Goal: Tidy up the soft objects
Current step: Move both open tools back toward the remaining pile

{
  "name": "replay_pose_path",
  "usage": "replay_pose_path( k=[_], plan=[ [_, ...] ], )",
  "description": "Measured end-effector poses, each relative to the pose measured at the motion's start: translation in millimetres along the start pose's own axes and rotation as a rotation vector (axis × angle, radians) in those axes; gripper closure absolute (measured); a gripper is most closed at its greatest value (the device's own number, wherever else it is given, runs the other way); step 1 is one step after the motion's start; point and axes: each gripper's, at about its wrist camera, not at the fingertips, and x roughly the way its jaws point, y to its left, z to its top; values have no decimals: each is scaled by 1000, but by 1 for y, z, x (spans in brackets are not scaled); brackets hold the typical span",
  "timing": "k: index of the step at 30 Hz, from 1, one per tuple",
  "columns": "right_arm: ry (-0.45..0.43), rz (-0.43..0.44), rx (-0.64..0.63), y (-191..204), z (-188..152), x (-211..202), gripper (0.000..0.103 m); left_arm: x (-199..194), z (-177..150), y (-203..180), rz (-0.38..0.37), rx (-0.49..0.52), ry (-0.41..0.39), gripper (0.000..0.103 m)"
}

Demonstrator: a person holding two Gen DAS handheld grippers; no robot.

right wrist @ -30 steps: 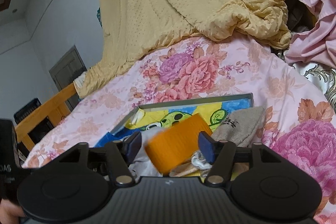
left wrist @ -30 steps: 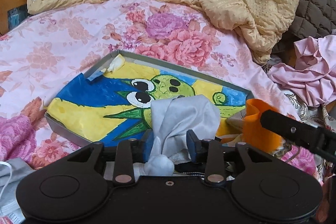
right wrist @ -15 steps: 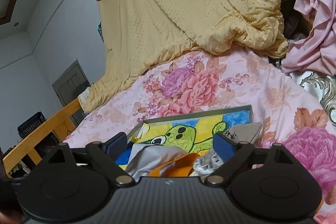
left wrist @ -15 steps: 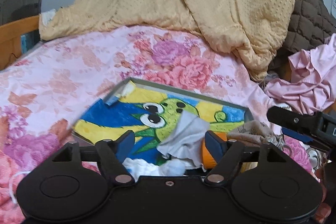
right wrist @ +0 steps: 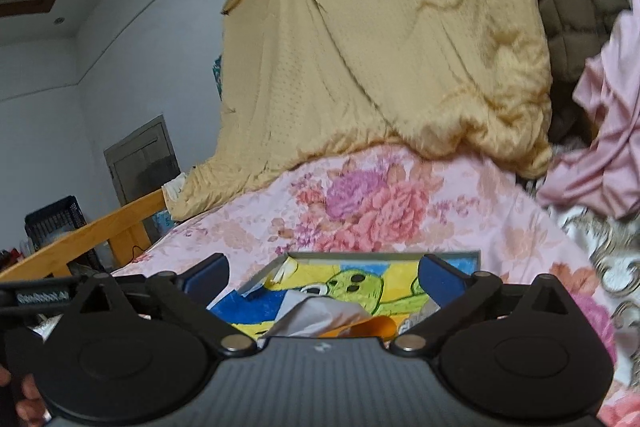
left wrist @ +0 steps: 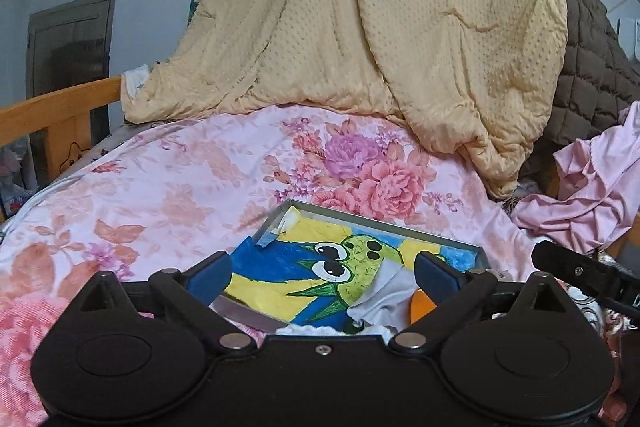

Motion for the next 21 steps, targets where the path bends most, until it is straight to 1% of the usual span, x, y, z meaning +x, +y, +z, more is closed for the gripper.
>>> replay_pose_path(
  k=[4, 9, 13, 17, 21],
  plan=[
    [-27, -14, -35, 12, -2, -17, 0, -25, -2, 9, 4, -11, -6, 4],
    [-34, -29, -63, 24, -10, -43, 0, -59, -5, 16, 8, -2, -25, 3],
    [-38, -37, -86, 38, -18, -68, 0, -88, -19, 17, 13, 5, -57, 3],
    [-31, -27, -117, 58, -28, -90, 0, -112, -36, 18, -2, -10, -60, 2],
    [-11, -1, -110, 73, -42, -111, 0, -133, -55, 23, -6, -5, -53, 1]
  ],
)
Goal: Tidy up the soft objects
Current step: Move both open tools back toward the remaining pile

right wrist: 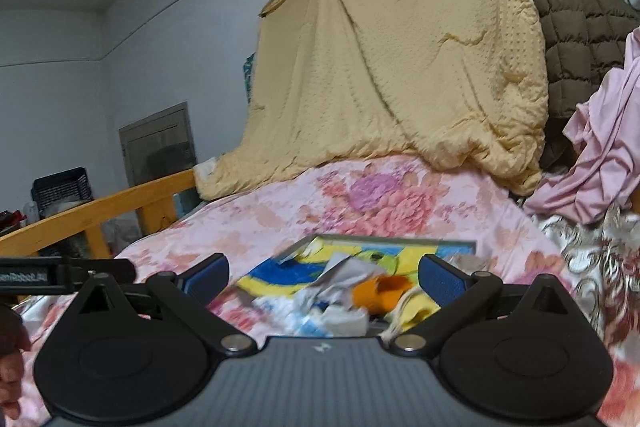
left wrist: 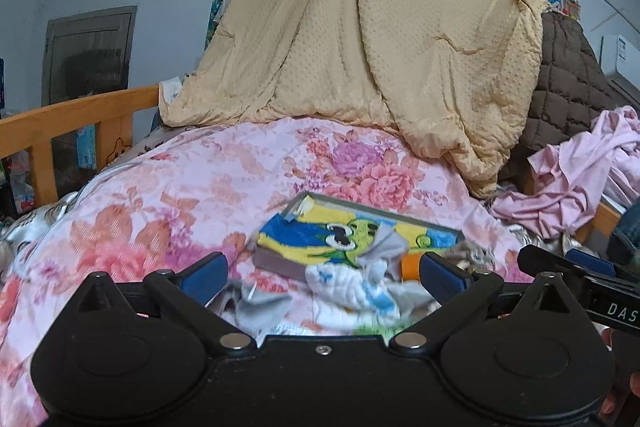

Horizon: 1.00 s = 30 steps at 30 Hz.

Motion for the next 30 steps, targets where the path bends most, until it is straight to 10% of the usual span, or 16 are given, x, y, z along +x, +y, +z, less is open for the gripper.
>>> replay_pose_path(
  k=[30],
  plan=[
    [294, -18, -70, 67, -76, -28, 0, -42, -83, 74, 63, -23, 154, 1]
  ],
)
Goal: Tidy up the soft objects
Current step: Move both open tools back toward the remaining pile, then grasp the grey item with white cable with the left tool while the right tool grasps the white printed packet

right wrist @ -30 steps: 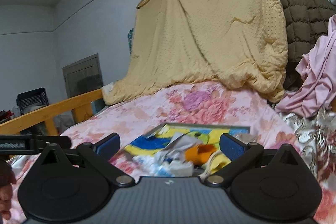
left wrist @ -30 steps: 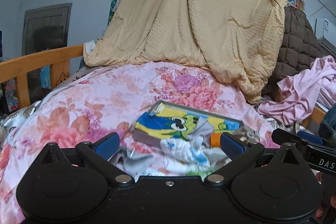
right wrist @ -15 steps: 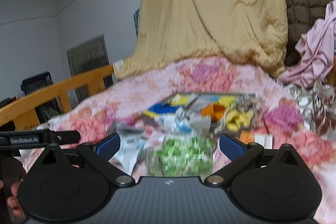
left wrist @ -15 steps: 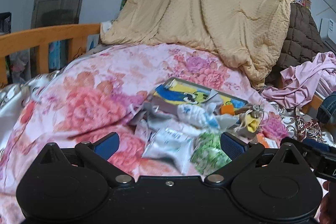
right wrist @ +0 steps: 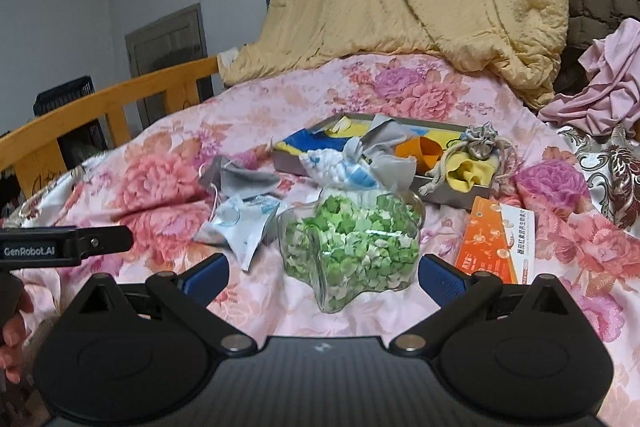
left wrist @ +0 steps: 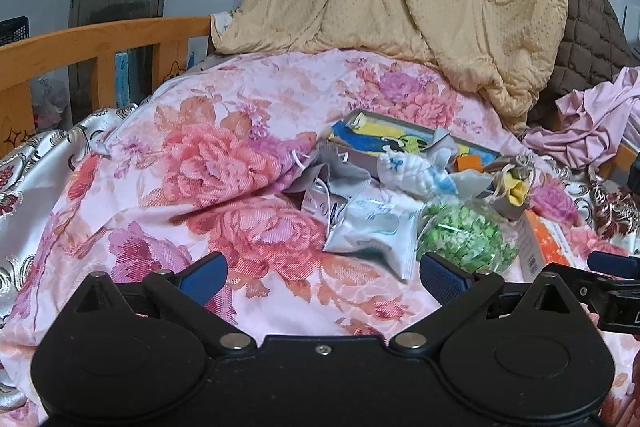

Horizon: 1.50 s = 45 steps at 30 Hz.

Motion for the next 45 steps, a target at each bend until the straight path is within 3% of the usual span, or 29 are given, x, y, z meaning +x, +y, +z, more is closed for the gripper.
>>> replay_pose_path(
  k=[13, 23, 29, 38, 45],
  plan=[
    [44, 5, -97, 18, -4, 21, 0, 35, 5, 9, -36, 153, 41, 1],
    [71, -17, -187, 34, -5, 42, 0, 55, 14, 30, -10, 123, 60, 1],
    [42, -15, -254, 43, -1, 56, 0, 68, 25, 35, 4, 109, 79, 1],
    [4, -1, -403, 59, 3, 89, 0, 84, 50, 20, 9, 141, 59, 1],
    [-19, 26, -482, 65, 4, 107, 0, 106, 71, 14, -27, 62, 83, 1]
  ],
)
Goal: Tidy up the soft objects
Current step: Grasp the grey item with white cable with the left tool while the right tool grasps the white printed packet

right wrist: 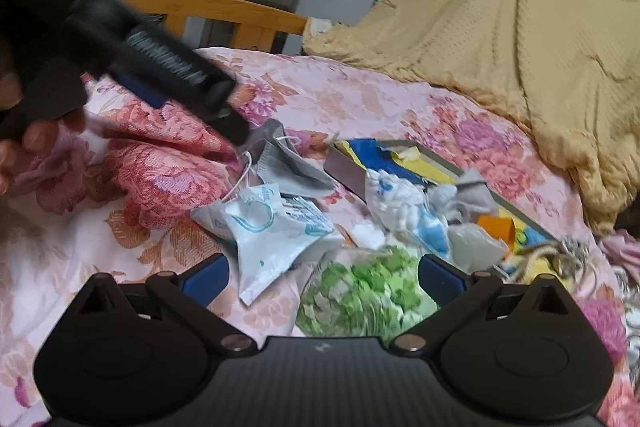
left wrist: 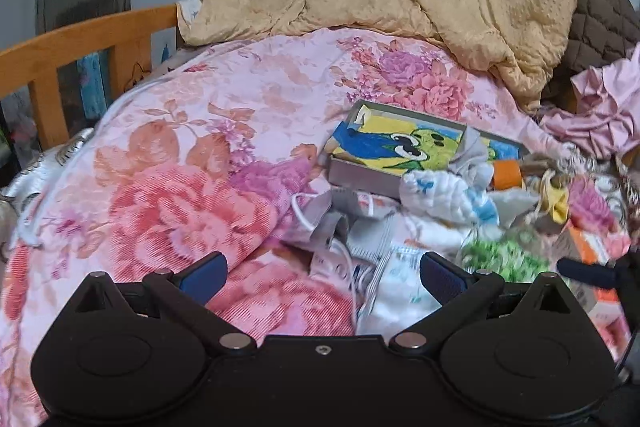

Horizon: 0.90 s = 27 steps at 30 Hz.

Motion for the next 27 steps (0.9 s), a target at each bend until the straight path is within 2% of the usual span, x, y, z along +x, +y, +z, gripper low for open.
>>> replay_pose_path(
  k=[6, 11, 14, 18, 21, 27],
  plan=[
    [2, -3, -83, 10, 2, 17, 0, 25, 20, -9, 9, 3, -10, 1],
    [-22, 30, -173, 24, 2, 28, 0, 46, 33, -18, 30, 15, -2, 1],
    [-39, 43, -216, 31, 2, 34, 0, 59, 37, -17, 26, -26, 17, 1],
    [-41, 68, -204, 31, 5, 42, 1, 78, 40, -17, 47, -51, 71, 1],
    [-28, 77, -192, 30, 5, 50, 8, 88, 39, -18, 107, -52, 107, 1],
    [-19, 89, -189, 29, 5, 57, 24, 96, 40, -13, 125, -88, 113, 1]
  ],
)
